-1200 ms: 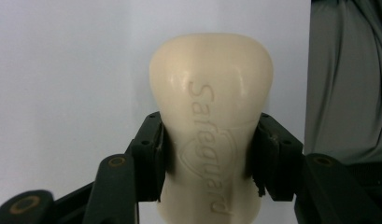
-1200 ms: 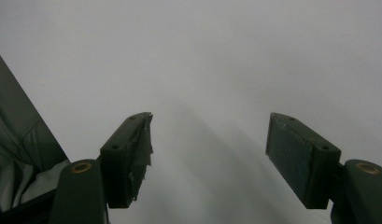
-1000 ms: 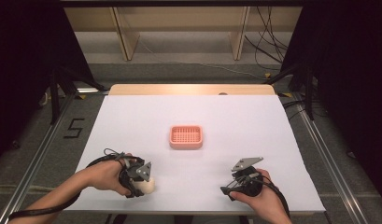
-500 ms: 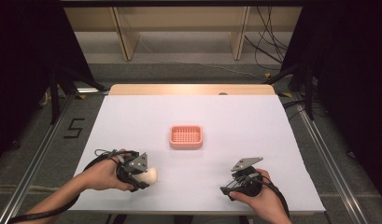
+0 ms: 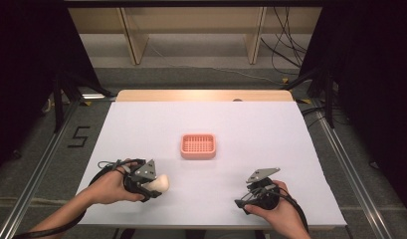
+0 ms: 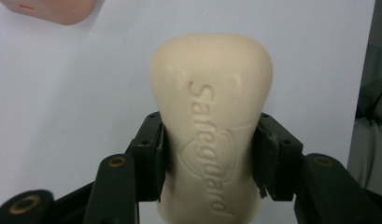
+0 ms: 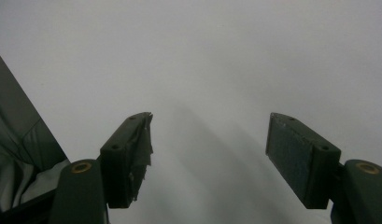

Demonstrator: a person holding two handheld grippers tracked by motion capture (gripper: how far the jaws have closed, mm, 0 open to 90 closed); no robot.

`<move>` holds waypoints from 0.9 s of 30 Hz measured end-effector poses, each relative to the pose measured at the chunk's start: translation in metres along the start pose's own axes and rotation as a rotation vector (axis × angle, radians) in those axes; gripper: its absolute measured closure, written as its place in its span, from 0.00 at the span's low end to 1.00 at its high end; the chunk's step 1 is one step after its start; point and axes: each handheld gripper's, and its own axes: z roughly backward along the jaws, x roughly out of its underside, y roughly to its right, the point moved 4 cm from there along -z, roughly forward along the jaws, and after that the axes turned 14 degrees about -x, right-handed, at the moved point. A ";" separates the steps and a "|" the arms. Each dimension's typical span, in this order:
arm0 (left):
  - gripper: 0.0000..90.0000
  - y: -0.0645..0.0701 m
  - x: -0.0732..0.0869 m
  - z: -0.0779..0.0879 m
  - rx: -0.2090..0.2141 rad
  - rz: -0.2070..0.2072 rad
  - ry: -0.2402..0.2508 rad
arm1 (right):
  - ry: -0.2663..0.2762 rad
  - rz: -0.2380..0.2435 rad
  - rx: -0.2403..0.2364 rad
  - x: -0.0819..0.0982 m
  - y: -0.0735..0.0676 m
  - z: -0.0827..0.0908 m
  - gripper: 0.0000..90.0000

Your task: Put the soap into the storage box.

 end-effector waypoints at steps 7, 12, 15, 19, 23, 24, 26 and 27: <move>0.55 -0.003 0.000 -0.001 -0.005 0.019 0.004 | -0.002 0.001 0.002 0.000 0.000 0.000 0.36; 0.55 -0.006 -0.001 -0.001 -0.029 0.031 0.010 | 0.000 0.005 0.002 0.000 0.000 0.000 0.36; 0.55 -0.007 -0.002 0.000 -0.032 0.032 0.014 | 0.000 0.005 0.002 0.000 0.000 0.000 0.36; 0.55 -0.008 -0.004 0.000 -0.050 0.045 0.041 | 0.003 0.004 0.001 0.000 0.000 0.000 0.36; 0.55 -0.009 -0.007 0.001 -0.055 0.060 0.057 | 0.000 0.005 0.002 0.000 0.000 0.000 0.36; 0.55 -0.009 -0.007 0.001 -0.055 0.075 0.059 | 0.000 0.005 0.002 0.000 0.000 0.000 0.36; 0.55 -0.010 -0.008 0.002 -0.067 0.070 0.063 | 0.000 0.005 0.002 0.000 0.000 0.000 0.36; 0.55 -0.012 -0.009 0.003 -0.072 0.062 0.064 | 0.000 0.005 0.002 0.000 0.000 0.000 0.36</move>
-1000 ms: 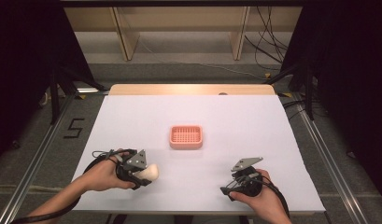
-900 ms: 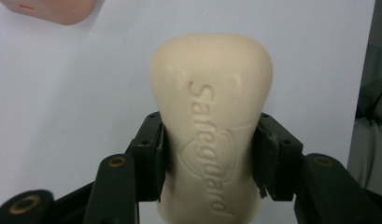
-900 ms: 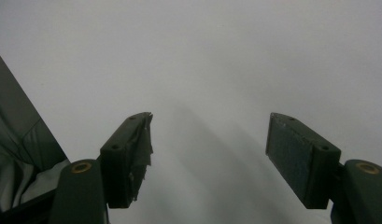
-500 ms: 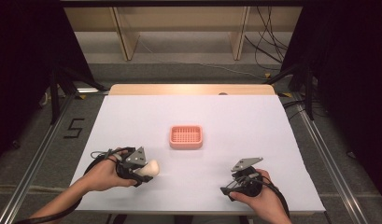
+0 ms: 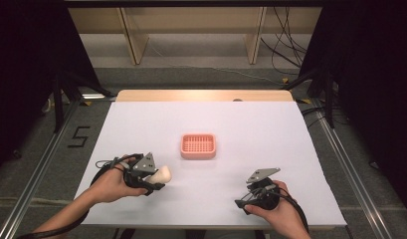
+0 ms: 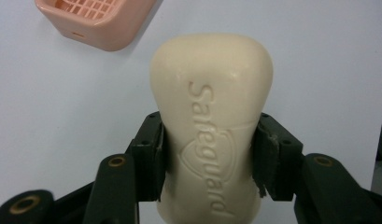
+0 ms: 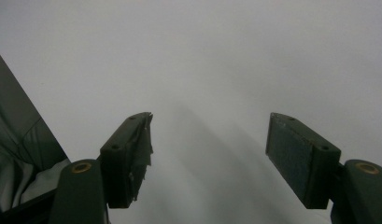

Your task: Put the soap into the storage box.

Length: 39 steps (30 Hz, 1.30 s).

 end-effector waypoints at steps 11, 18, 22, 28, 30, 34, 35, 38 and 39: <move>0.55 -0.004 -0.005 0.001 -0.043 0.040 0.041 | 0.000 0.001 0.000 0.000 0.000 0.000 0.36; 0.55 -0.006 -0.008 0.001 -0.051 0.067 0.049 | 0.000 0.000 0.000 0.000 0.000 0.000 0.36; 0.55 -0.008 -0.010 0.001 -0.064 0.077 0.058 | 0.000 0.000 0.000 0.000 0.000 0.000 0.36; 0.55 -0.010 -0.014 0.001 -0.079 0.083 0.079 | 0.003 0.004 0.003 0.000 0.000 0.001 0.36; 0.55 -0.011 -0.015 0.001 -0.077 0.088 0.080 | 0.003 0.001 0.003 0.000 0.000 0.001 0.36; 0.55 -0.012 -0.016 0.001 -0.077 0.097 0.073 | 0.003 0.003 0.002 0.000 0.000 0.001 0.36; 0.55 -0.012 -0.017 0.000 -0.076 0.099 0.076 | 0.004 0.005 0.003 0.000 0.000 0.001 0.36; 0.55 -0.011 -0.018 0.000 -0.078 0.107 0.084 | 0.004 0.008 0.002 0.000 0.000 0.000 0.36; 0.55 -0.011 -0.019 0.000 -0.076 0.106 0.083 | 0.004 0.008 0.002 0.000 0.000 0.000 0.36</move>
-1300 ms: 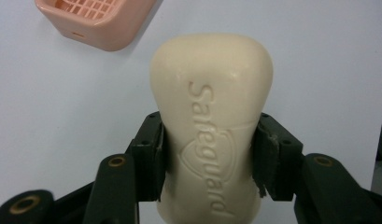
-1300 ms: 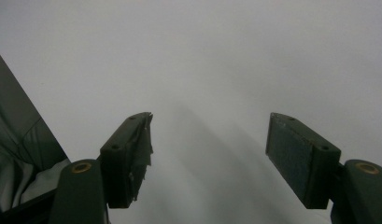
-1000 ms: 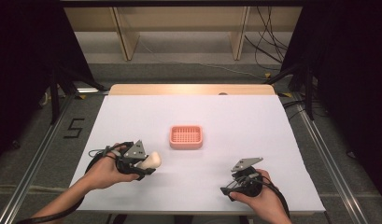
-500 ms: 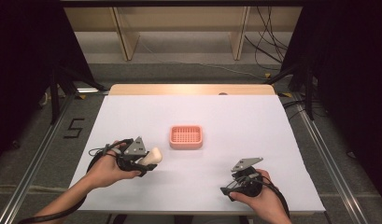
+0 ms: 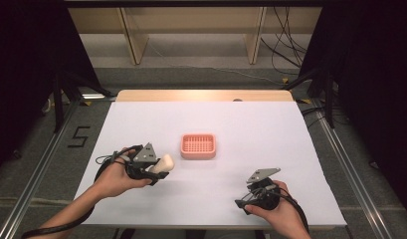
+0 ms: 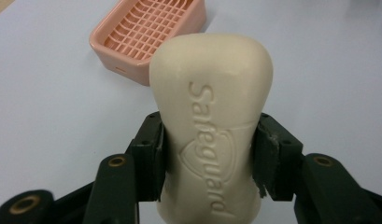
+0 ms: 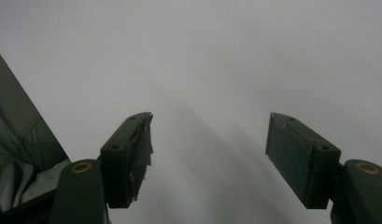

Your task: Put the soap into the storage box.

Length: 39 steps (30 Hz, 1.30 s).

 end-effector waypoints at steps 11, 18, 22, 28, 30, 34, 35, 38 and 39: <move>0.55 -0.003 -0.007 -0.002 -0.005 -0.003 0.000 | 0.000 -0.009 -0.001 0.000 0.000 0.000 0.36; 0.55 -0.007 -0.012 -0.003 -0.011 -0.034 -0.004 | -0.004 -0.011 -0.007 0.000 -0.001 0.000 0.36; 0.55 -0.007 -0.015 -0.005 -0.016 -0.019 -0.007 | -0.001 -0.007 -0.004 0.000 0.000 0.000 0.36; 0.55 -0.008 -0.019 -0.007 -0.005 -0.037 -0.018 | -0.004 -0.004 -0.007 0.000 0.000 0.000 0.36; 0.55 -0.008 -0.020 -0.008 -0.002 -0.031 -0.022 | -0.005 -0.005 -0.007 0.000 -0.001 0.000 0.36; 0.55 -0.010 -0.024 -0.009 -0.004 -0.040 -0.031 | -0.010 -0.022 -0.013 0.001 -0.002 0.000 0.36; 0.55 -0.010 -0.025 -0.010 -0.002 -0.048 -0.034 | -0.012 -0.024 -0.012 0.001 -0.002 0.000 0.36; 0.55 -0.011 -0.027 -0.011 -0.007 -0.059 -0.037 | -0.008 -0.017 -0.003 0.001 -0.001 0.000 0.36; 0.55 -0.011 -0.028 -0.011 -0.008 -0.063 -0.038 | -0.007 -0.017 -0.004 0.001 -0.001 0.000 0.36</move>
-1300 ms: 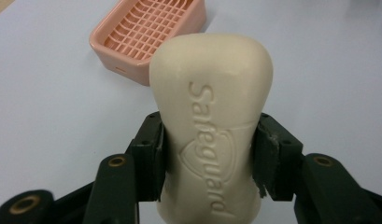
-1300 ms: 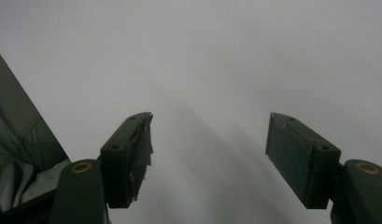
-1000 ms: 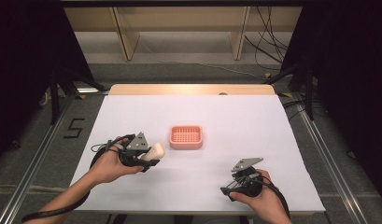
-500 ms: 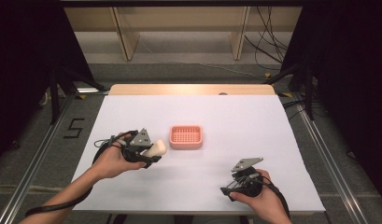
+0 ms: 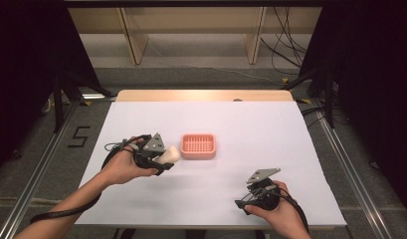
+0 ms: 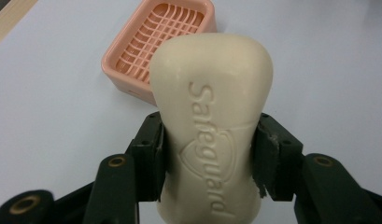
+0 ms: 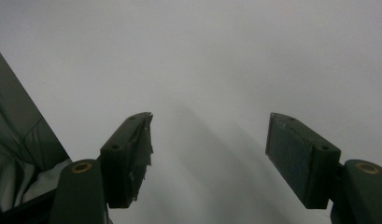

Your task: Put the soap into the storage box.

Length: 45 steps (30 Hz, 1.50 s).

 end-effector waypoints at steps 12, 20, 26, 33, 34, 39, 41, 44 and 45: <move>0.55 -0.002 -0.008 -0.004 0.012 -0.042 -0.020 | 0.005 0.007 0.014 0.001 0.001 0.000 0.36; 0.55 -0.005 -0.012 -0.006 0.005 -0.078 -0.022 | 0.003 -0.006 0.006 0.002 0.000 0.001 0.36; 0.55 -0.005 -0.015 -0.010 0.011 -0.069 -0.020 | 0.008 0.005 0.009 0.003 0.000 0.001 0.36; 0.55 -0.007 -0.022 -0.014 0.008 -0.070 0.001 | 0.007 0.005 0.002 0.003 0.000 0.002 0.36; 0.55 -0.006 -0.022 -0.015 0.005 -0.061 -0.002 | 0.007 0.008 0.001 0.003 0.000 0.002 0.36; 0.55 -0.007 -0.026 -0.019 0.009 -0.082 0.000 | 0.004 -0.014 -0.001 0.004 -0.002 0.003 0.36; 0.55 -0.007 -0.028 -0.021 0.009 -0.086 0.004 | 0.004 -0.010 -0.001 0.004 -0.002 0.003 0.36; 0.55 -0.008 -0.030 -0.024 0.013 -0.093 0.006 | 0.008 0.001 0.001 0.004 0.000 0.003 0.36; 0.55 -0.007 -0.030 -0.025 0.011 -0.086 0.005 | 0.007 0.002 0.000 0.004 -0.001 0.003 0.36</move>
